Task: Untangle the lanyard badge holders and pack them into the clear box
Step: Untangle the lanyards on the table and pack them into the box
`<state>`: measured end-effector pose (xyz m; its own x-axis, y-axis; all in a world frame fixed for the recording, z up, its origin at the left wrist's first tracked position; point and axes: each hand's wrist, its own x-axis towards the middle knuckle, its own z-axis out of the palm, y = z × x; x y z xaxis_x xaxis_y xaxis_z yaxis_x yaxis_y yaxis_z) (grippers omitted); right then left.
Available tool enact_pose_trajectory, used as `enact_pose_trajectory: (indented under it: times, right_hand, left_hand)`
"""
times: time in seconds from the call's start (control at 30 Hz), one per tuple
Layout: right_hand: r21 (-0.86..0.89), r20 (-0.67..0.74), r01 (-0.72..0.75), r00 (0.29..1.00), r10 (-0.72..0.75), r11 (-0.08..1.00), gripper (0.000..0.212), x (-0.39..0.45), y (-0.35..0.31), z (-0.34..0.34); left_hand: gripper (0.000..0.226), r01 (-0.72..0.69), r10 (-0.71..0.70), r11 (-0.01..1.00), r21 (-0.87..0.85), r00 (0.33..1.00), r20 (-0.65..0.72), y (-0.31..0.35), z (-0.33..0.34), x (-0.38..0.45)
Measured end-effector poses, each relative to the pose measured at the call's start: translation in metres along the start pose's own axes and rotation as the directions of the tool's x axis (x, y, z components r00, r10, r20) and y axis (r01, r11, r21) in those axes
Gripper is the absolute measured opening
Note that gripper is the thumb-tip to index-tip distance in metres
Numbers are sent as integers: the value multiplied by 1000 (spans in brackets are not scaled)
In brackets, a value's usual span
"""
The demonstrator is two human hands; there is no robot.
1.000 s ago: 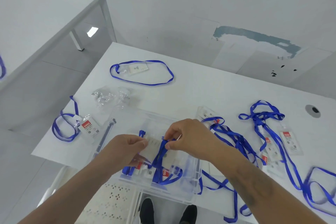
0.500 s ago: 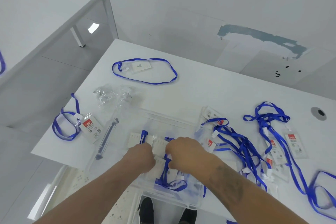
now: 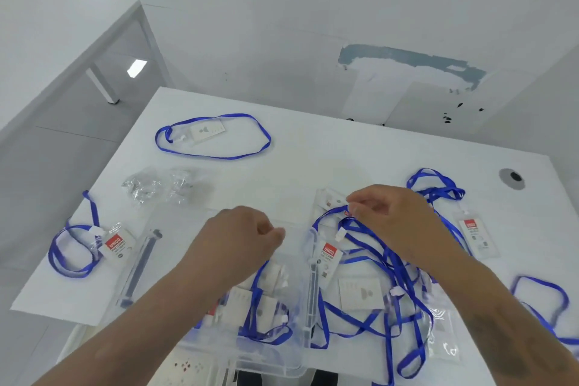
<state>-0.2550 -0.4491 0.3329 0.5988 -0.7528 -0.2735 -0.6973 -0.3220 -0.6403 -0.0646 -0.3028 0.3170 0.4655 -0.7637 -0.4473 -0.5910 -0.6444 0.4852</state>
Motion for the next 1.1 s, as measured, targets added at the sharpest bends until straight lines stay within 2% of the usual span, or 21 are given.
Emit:
enact_pose_trajectory:
  times: [0.13, 0.27, 0.37, 0.47, 0.6, 0.67, 0.77, 0.83, 0.97, 1.1]
  right_hand:
    - [32, -81, -84, 993, 87, 996, 11, 10, 43, -16]
    - [32, -118, -122, 985, 125, 992, 13, 30, 79, -17]
    - [10, -108, -154, 982, 155, 988, 16, 53, 101, -10]
    - [-28, -75, -179, 981, 176, 983, 23, 80, 116, 7]
    - [-141, -10, -185, 983, 185, 973, 34, 115, 127, 35]
    - [-212, 3, -182, 982, 186, 960, 40, 130, 131, 47]
    - [-307, 18, -190, 978, 206, 933, 52, 144, 134, 61]
    - [-359, 21, -178, 980, 198, 916, 57, 147, 134, 68]
    - [-366, 22, -156, 984, 176, 917, 51, 150, 137, 72]
    - [-334, 44, -195, 974, 222, 922, 51, 154, 137, 73]
  left_hand:
    - [20, -113, 100, 978, -174, 992, -81, 51, 1, 12]
    - [13, -131, 117, 966, -222, 990, -78, 80, 17, 48]
    - [14, -81, 82, 978, -190, 997, -3, 92, 34, 91]
    - [21, 29, -14, 987, -156, 996, 93, 96, 52, 135]
    - [13, 147, -119, 983, -111, 967, 227, 102, 76, 182]
    - [18, 206, -182, 976, -71, 949, 257, 102, 89, 199]
    - [32, 216, -208, 976, 6, 932, 298, 104, 102, 216]
    - [35, 209, -189, 977, -35, 934, 304, 105, 104, 221]
    - [39, 226, -204, 973, -39, 929, 308, 107, 110, 228]
    - [42, 232, -210, 972, -35, 926, 314, 105, 116, 229]
